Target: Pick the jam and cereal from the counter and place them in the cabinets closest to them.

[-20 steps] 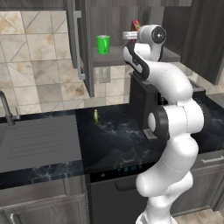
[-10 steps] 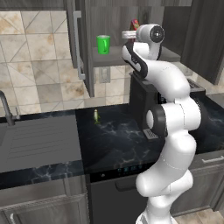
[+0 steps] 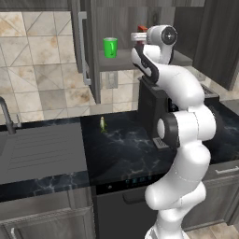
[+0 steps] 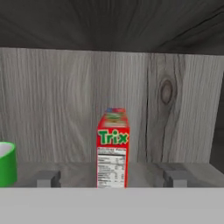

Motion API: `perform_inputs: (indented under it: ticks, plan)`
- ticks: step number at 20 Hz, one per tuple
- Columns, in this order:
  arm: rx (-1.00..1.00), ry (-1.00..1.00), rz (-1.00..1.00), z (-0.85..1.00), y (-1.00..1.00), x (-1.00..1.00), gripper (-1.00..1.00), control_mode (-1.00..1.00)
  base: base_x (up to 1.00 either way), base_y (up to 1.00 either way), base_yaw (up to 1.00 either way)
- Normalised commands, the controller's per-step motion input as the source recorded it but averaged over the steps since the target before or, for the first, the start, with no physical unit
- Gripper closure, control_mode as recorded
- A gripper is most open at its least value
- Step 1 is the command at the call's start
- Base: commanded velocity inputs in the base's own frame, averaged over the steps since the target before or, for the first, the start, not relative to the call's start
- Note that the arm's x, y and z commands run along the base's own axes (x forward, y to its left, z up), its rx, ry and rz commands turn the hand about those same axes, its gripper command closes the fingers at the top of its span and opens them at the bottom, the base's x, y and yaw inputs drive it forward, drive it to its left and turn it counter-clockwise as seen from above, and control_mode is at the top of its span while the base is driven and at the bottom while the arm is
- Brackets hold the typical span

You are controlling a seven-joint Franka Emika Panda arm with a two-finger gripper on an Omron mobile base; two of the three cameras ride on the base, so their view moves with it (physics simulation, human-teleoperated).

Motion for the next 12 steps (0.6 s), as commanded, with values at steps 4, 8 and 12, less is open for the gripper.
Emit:
perform_inputs:
  ticks: [4, 8, 12]
  plan:
    - [0.02, 0.00, 0.00, 0.00, -0.12, -0.47, -1.00, -1.00, 0.00, 0.00, 0.00]
    - [0.02, -0.02, 0.00, 0.00, -0.15, -0.71, -1.00, -1.00, 0.00, 0.00, 0.00]
    - [0.00, -0.03, 0.00, 0.00, -0.15, -0.85, -1.00, -1.00, 0.00, 0.00, 0.00]
